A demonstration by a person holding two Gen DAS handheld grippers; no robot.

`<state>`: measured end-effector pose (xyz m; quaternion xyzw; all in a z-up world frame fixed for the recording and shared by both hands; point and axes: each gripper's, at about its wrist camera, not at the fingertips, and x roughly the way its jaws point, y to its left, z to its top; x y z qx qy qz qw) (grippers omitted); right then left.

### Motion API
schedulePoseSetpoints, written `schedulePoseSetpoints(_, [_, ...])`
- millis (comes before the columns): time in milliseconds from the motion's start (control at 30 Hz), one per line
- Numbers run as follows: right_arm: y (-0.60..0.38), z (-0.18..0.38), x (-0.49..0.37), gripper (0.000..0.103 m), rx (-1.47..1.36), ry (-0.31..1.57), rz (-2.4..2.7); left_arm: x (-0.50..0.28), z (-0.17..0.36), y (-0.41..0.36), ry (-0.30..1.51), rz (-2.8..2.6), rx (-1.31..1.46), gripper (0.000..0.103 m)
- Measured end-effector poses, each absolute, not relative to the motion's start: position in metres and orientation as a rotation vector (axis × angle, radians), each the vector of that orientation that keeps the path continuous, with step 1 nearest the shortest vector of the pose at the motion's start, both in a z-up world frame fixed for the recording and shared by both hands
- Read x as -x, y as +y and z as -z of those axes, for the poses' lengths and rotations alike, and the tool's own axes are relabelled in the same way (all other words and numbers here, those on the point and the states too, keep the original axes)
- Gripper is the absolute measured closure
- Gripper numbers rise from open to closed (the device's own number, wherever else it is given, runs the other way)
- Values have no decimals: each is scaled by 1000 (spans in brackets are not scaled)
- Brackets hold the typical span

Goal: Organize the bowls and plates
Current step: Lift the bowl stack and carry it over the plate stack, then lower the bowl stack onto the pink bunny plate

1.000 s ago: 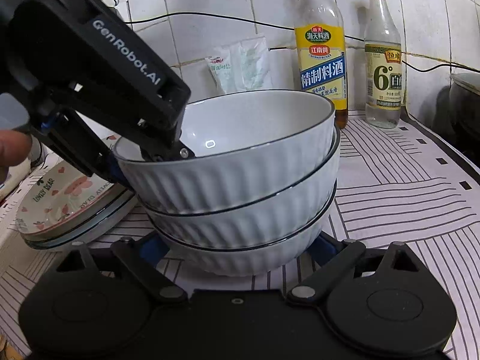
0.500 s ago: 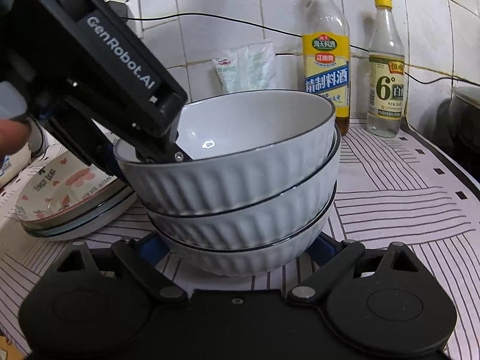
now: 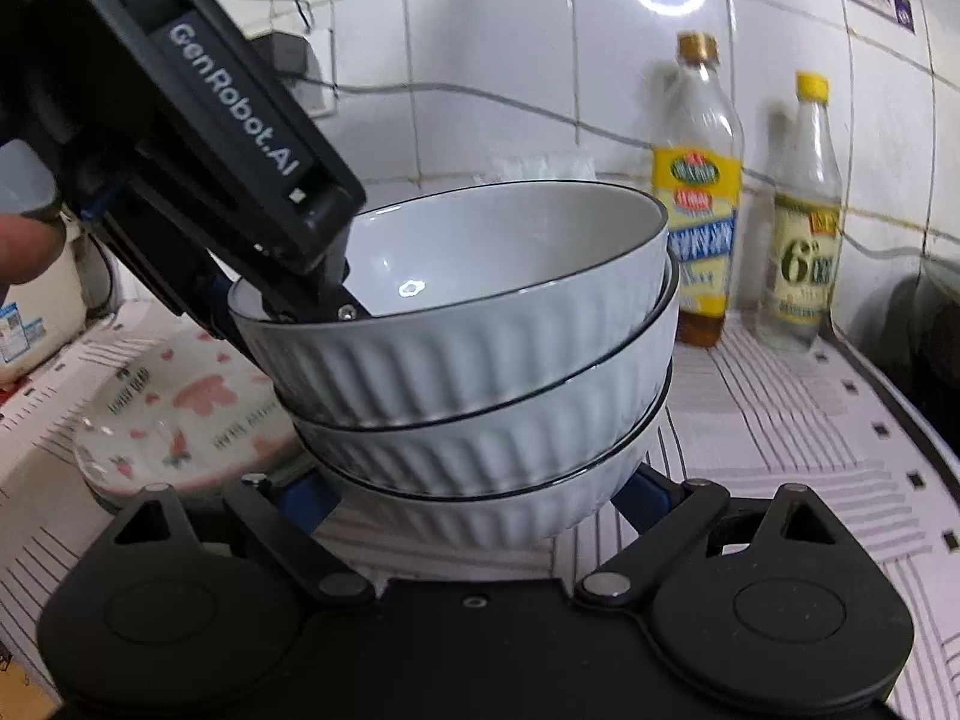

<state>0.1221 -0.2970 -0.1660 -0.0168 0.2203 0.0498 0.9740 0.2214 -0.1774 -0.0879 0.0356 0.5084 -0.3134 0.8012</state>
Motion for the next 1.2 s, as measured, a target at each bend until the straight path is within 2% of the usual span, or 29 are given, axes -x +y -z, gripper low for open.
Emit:
schedulePoseSetpoints(467, [-219, 144, -148, 6, 65, 411, -284, -217, 51, -77, 1039, 504, -36, 65])
schedulePoseSetpoints(767, [-186, 164, -180, 6, 58, 467, -334, -245, 76, -33, 1061, 444, 24, 65])
schedulePoseSetpoints(1200, [-175, 178, -199, 6, 98, 539, -312, -269, 106, -20, 1091, 478, 71, 65])
